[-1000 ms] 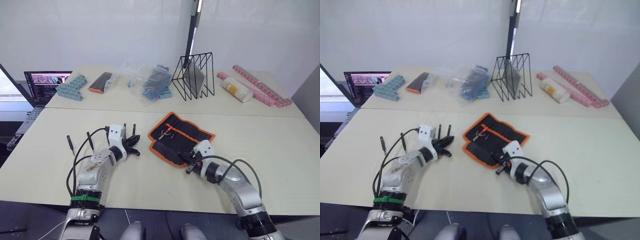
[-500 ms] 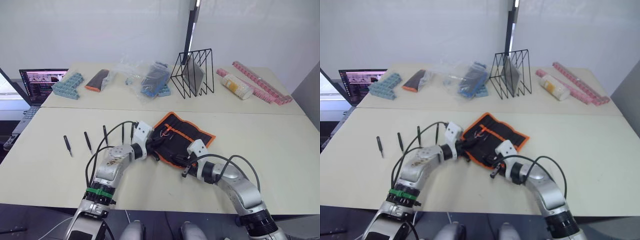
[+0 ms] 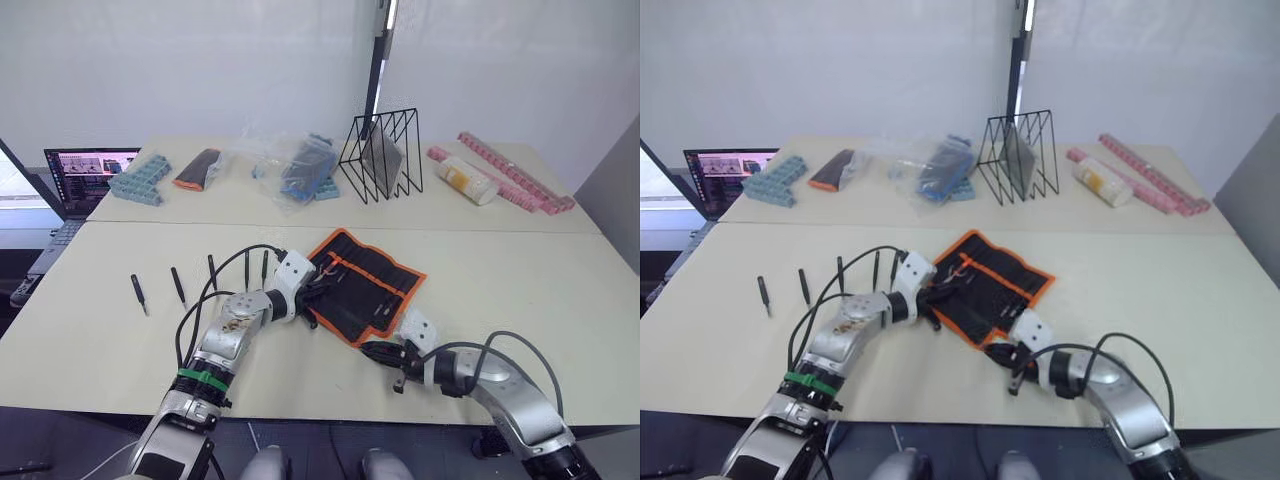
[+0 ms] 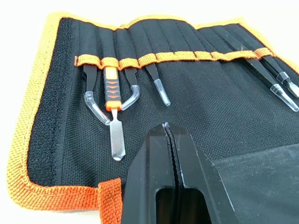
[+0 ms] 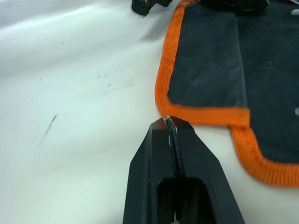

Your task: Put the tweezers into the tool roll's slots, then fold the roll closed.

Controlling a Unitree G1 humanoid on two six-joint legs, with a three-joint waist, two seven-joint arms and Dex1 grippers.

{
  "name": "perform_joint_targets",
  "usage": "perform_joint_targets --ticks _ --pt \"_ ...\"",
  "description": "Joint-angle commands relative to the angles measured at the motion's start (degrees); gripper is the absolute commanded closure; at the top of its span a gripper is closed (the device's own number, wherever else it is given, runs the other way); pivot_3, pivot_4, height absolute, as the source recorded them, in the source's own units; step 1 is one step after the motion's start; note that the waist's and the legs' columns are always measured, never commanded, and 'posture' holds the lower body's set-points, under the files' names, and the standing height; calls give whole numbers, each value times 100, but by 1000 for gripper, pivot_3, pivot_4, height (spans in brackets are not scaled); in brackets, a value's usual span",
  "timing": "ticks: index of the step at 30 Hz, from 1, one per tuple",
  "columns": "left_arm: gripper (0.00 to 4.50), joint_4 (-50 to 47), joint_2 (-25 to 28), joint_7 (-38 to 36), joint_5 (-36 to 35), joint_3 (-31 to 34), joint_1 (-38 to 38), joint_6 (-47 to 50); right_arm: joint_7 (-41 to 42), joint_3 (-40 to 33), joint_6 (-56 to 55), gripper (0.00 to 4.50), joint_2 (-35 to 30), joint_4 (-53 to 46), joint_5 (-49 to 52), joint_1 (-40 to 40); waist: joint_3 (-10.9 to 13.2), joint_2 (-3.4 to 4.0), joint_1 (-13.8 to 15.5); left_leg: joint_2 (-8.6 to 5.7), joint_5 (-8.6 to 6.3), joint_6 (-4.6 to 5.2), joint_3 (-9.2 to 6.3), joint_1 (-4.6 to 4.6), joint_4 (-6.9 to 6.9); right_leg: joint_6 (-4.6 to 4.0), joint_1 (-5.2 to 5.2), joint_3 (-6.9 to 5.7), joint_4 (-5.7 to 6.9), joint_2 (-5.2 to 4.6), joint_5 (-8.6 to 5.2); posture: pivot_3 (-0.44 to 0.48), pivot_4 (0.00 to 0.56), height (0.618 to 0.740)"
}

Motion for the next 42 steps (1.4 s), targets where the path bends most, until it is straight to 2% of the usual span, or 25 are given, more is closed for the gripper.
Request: perform_joint_targets --ticks 1,5,11,17,23,27,30,33,38,42 --pt "4486 434 105 -20 189 -5 195 95 48 157 5 4500 -192 297 -300 199 -1 1 2 0 1 0 0 9 -5 12 8 0 -4 -1 -7 0 150 739" --pt "4486 295 67 -245 -12 114 214 -20 29 125 -161 4500 -157 329 -282 188 -2 0 3 -1 1 0 0 9 -11 -21 6 2 -7 -4 13 0 150 739" --pt "4486 -351 185 -670 -632 744 381 -241 184 -471 91 4500 -50 -28 535 92 3 -1 3 6 1 -1 -1 -15 -23 -26 -24 6 -5 -6 15 0 150 739" --pt "4486 -897 721 -1050 -1290 1599 388 -382 367 -1701 962 4500 -161 -411 2129 -141 14 -3 28 0 21 -14 -4 -151 -10 -37 -185 19 50 -9 44 0 150 739" --pt "4486 -1389 1481 -1050 -1719 2366 626 71 172 -2394 955 4500 -363 444 2131 -537 16 -4 30 -4 21 -14 -5 -159 -19 -40 -192 17 44 -9 47 0 150 739" --pt "4486 -1771 1960 -974 -1877 2933 1305 276 -246 -2688 700 4500 -135 1183 1990 -915 19 0 -33 -1 21 -13 -1 -155 -36 -41 -201 21 45 -6 47 0 150 739" --pt "4486 -2172 2266 -962 -1932 3488 2238 287 -98 -2663 580 4500 -182 1480 1878 -989 22 6 -93 2 21 -13 2 -155 -44 -41 -206 27 46 -8 47 0 150 739" --pt "4486 -2712 2298 -891 -2265 4249 3256 506 225 -2572 526 4500 -338 1758 1795 -1067 25 8 -110 5 20 -13 3 -157 -45 -42 -207 28 42 -11 47 0 150 739" --pt "4486 -3153 2182 -744 -2413 4842 4223 507 746 -2283 322 4500 -524 2413 1514 -1543 30 12 -68 8 24 -10 12 -152 -42 -43 -200 34 38 -15 48 0 150 739" --pt "3336 -3456 1936 -482 -2511 5192 4703 498 1127 -2059 555 4500 -530 2818 1494 -2066 31 13 -56 13 27 -9 26 -137 -42 -43 -191 41 38 -13 48 0 150 739"
